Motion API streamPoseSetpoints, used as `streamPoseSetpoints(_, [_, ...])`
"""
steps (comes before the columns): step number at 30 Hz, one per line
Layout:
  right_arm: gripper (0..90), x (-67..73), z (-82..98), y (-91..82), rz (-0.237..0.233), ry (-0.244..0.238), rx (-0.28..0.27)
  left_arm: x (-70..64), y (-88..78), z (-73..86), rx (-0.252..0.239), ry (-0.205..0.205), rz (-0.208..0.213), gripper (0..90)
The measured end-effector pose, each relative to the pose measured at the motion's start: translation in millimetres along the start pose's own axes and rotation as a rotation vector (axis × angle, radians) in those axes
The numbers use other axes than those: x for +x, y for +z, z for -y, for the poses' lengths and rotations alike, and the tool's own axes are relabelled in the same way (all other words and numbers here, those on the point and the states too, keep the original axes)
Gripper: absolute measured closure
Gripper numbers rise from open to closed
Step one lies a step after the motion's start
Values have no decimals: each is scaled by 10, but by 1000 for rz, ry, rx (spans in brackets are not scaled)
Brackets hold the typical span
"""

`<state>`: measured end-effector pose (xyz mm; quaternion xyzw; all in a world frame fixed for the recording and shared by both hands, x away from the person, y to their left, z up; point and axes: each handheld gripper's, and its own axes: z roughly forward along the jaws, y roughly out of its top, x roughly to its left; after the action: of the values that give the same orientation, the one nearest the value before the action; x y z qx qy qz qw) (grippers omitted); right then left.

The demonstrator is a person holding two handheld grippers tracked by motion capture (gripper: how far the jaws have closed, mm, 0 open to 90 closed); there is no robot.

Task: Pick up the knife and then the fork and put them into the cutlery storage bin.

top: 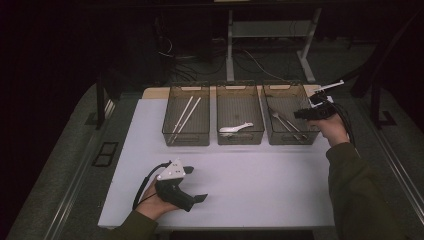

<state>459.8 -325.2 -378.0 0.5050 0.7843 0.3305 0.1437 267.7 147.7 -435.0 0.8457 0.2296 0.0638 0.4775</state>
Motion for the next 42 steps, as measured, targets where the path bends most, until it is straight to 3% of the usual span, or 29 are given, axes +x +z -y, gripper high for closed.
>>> streamPoseSetpoints(13, [407, 92, 36, -213, -50, 8, -112, 4, 2, 2, 9, 4, -1, 0])
streamPoseSetpoints(22, [358, 215, 135, -347, -98, -19, -169, 11, 6, 8, 7, -5, -2, 0])
streamPoseSetpoints(30, [314, 310, 277, -480, -108, -42, -227, 6, 7, 4, 8, -5, -1, 0])
streamPoseSetpoints(42, [277, 559, 522, -563, -140, -103, -261, 5, 4, 6, 6, -9, -3, 0])
